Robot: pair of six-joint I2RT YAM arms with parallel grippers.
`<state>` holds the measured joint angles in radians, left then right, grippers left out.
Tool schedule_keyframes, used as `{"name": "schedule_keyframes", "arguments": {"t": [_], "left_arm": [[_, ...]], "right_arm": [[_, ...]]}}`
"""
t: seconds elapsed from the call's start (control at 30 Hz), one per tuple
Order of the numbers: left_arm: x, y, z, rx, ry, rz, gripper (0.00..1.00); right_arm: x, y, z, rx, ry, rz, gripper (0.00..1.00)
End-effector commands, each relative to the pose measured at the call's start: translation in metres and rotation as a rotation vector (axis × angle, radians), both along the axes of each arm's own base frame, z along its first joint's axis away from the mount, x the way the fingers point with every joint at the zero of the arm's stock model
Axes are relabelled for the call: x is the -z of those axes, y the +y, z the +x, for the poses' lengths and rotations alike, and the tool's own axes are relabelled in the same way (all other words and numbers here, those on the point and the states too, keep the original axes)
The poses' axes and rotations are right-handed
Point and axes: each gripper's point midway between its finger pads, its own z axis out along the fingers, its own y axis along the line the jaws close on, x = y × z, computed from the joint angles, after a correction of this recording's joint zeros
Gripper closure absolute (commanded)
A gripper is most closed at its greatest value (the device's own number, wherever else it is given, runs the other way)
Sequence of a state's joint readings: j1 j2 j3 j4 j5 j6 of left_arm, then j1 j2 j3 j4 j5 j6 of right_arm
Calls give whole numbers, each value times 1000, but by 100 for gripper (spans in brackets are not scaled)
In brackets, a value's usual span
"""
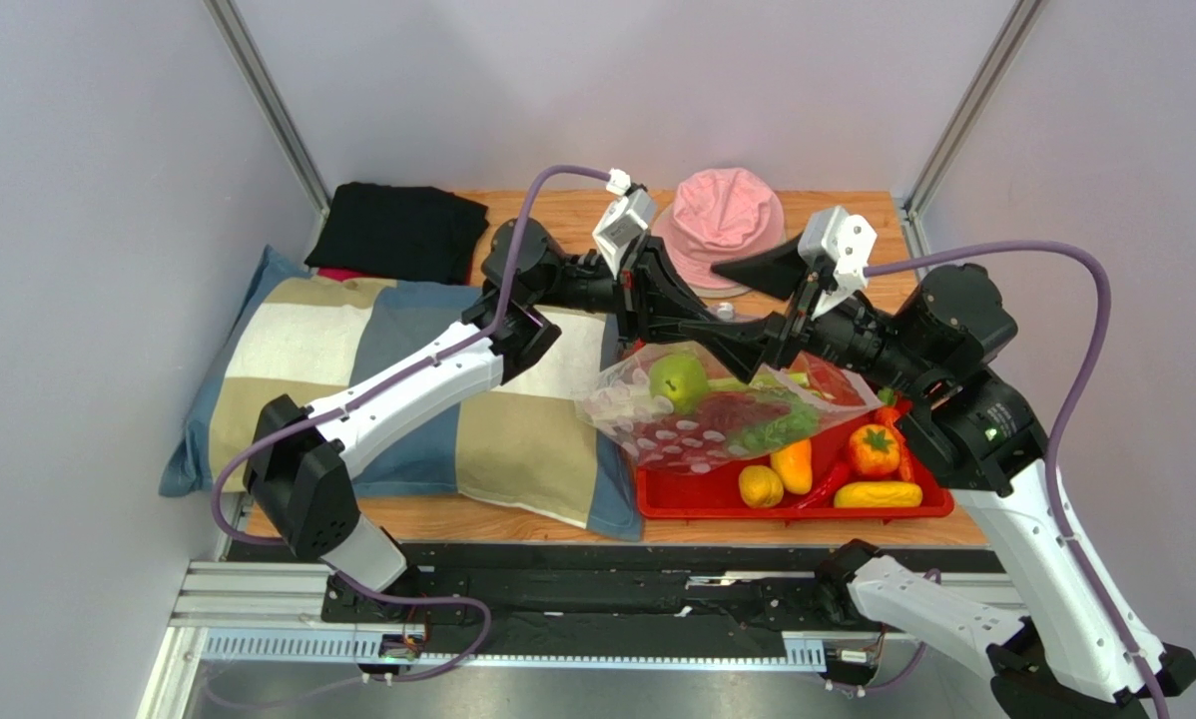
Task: Place the food in the zip-top bag and seal the zipper
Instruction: Zip the zipper food storage bag.
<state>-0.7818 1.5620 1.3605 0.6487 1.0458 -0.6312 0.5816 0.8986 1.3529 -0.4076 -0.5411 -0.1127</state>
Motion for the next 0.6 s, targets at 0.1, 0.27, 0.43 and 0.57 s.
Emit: {"name": "schedule_keyframes", "arguments": {"t": [0.1,0.27,0.43,0.57], "left_arm": [[-17,30,9,-63,-141,-34,100],[-2,37,3,-54,-203,11,100],[1,40,-2,-46,-242,10,100],[2,42,-4,-44,-257,6,100]], "right_arm": [[-15,-14,8,82,-4,-110,18],[8,-8,5,3,30,-253,27],[22,-3,1,-68,55,-338,37],[28,0,-1,-118,25,-365,46]]}}
